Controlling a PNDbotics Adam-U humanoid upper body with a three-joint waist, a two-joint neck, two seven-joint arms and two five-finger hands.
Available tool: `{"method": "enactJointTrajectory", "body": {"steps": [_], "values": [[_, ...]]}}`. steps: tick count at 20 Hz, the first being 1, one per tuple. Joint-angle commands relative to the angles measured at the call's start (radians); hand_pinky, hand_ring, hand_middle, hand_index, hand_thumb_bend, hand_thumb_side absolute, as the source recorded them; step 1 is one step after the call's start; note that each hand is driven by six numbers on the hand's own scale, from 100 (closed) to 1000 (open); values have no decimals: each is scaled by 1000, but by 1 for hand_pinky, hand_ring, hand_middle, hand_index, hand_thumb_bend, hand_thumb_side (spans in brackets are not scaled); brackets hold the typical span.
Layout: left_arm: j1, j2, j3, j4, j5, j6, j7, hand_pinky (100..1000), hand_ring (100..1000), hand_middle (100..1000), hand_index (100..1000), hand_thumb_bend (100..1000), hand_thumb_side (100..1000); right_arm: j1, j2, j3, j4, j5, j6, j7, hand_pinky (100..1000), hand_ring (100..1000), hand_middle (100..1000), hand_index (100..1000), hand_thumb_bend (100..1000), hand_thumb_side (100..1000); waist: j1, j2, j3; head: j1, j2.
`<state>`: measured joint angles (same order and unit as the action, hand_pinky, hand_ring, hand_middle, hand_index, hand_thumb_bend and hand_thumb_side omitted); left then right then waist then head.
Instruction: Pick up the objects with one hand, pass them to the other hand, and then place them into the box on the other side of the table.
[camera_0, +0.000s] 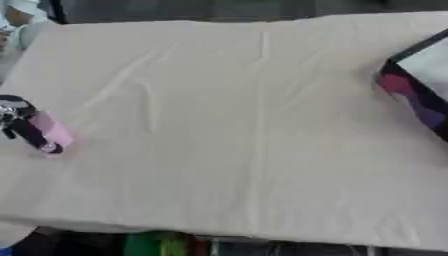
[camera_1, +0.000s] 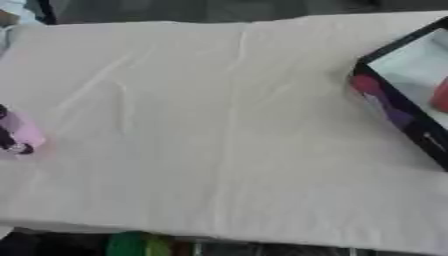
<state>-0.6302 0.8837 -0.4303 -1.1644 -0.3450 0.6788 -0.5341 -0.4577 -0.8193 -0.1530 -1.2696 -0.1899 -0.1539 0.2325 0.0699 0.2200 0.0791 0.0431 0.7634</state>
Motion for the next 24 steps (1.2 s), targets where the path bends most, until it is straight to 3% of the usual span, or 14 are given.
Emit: {"method": "enactJointTrajectory", "body": {"steps": [1,6,10,13,15,18,24], "values": [[-31,55,40,-68,6,60,-12,768,722,627,550,377,100,-17,-27,-13,-13,-12,-5,1,1000,1000,1000,1000,100,467,-7,-18,2,-11,7],[-78,48,54,-145,-13,54,35,765,709,620,542,353,100,-20,-27,-12,-18,-22,-10,2,1000,1000,1000,1000,100,459,-16,-15,4,-12,4],[-104,35,75,-225,-91,18,100,754,693,613,533,355,100,-28,-24,-15,-27,-35,-14,1,1000,1000,1000,1000,100,450,-25,-12,5,-17,-1],[-108,-1,89,-261,-147,-11,157,735,676,608,531,338,100,-44,-21,-14,-50,-60,-16,4,1000,1000,1000,1000,100,424,-32,-12,5,-25,-6],[-106,-40,104,-281,-170,-33,207,715,655,596,527,281,100,-59,-19,-12,-75,-79,-21,7,1000,1000,1000,1000,100,389,-36,-13,5,-33,-10],[-95,-118,133,-299,-148,-117,307,715,646,592,526,167,100,-84,-15,0,-125,-97,-34,20,1000,1000,1000,1000,100,329,-44,-13,5,-46,-19],[-91,-225,153,-285,-103,-274,431,699,618,576,518,100,100,-151,-7,48,-208,-103,-55,76,1000,1000,1000,1000,100,181,-53,-18,3,-61,-23]]}}
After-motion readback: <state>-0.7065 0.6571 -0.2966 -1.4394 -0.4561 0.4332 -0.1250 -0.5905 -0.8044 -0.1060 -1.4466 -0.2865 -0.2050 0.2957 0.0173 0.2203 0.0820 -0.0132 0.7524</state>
